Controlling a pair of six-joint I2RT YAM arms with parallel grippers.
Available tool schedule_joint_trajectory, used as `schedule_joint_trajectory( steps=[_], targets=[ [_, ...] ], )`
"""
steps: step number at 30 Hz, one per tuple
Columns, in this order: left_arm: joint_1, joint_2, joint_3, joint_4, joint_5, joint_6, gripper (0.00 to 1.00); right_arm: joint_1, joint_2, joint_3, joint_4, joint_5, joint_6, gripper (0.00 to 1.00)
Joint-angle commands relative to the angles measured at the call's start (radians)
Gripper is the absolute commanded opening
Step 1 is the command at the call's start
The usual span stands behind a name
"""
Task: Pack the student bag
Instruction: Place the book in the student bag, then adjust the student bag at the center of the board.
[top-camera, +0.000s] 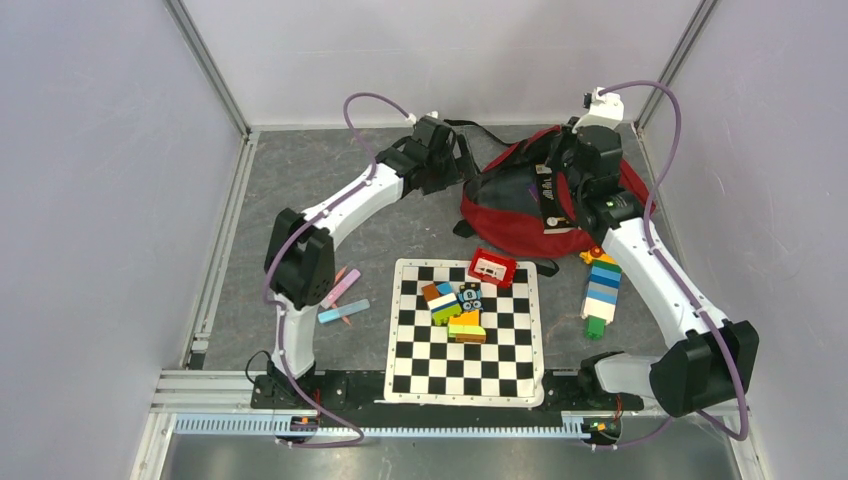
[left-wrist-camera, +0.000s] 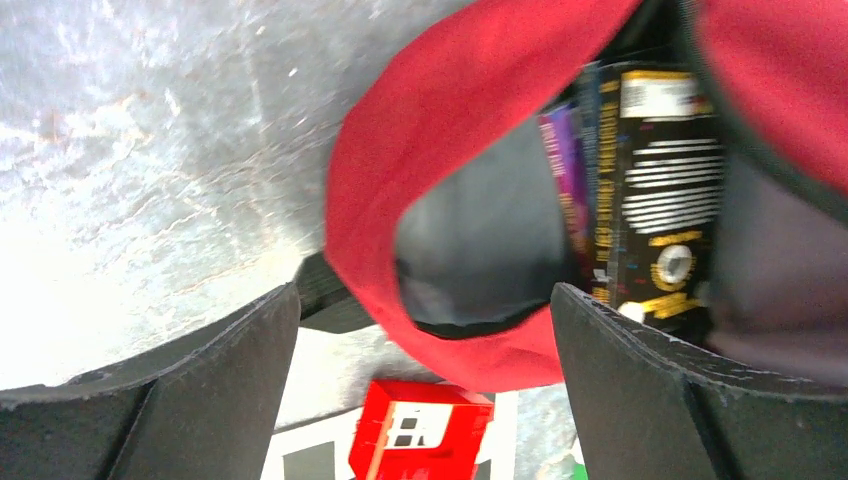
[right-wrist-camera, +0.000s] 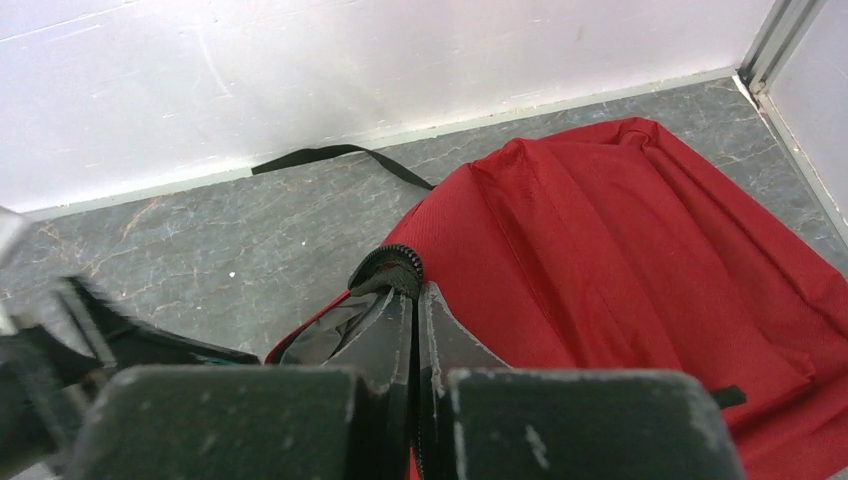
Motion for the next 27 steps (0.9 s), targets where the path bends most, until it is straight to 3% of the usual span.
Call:
schedule_joint_trajectory(
  steps=[1, 5, 7, 13, 15, 19, 23, 27],
  targets=[
    [0.009, 0.105, 0.031, -0.076, 0.104, -0.057, 1.0, 0.004, -0.038, -0.012, 0.027, 0.011, -0.014, 0.0],
    [0.014, 0.16, 0.052, -0.089, 0.151, -0.053, 1.0, 0.004, -0.032, -0.01, 0.019, 0.004, -0.022, 0.0],
    [0.015, 0.176, 0.057, -0.077, 0.2, -0.054, 0.92, 0.005, -0.022, -0.001, 0.019, 0.004, -0.028, 0.0],
    [0.015, 0.125, 0.057, -0.063, 0.278, -0.038, 0.14, 0.004, 0.048, 0.137, 0.007, 0.011, -0.069, 0.0],
    [0.019, 0.079, 0.062, -0.033, 0.299, -0.026, 0.02, 0.004, 0.085, 0.217, -0.011, 0.011, -0.088, 0.0],
    [0.044, -0.015, 0.07, 0.071, 0.414, -0.014, 0.02, 0.001, 0.202, 0.464, -0.105, 0.017, -0.119, 0.0],
    [0.09, -0.106, -0.024, 0.273, 0.587, -0.069, 0.02, -0.009, 0.335, 0.71, -0.195, -0.004, -0.141, 0.0],
    [0.118, -0.181, -0.146, 0.492, 0.777, -0.102, 0.02, -0.017, 0.396, 0.79, -0.197, -0.047, -0.139, 0.0]
  ],
)
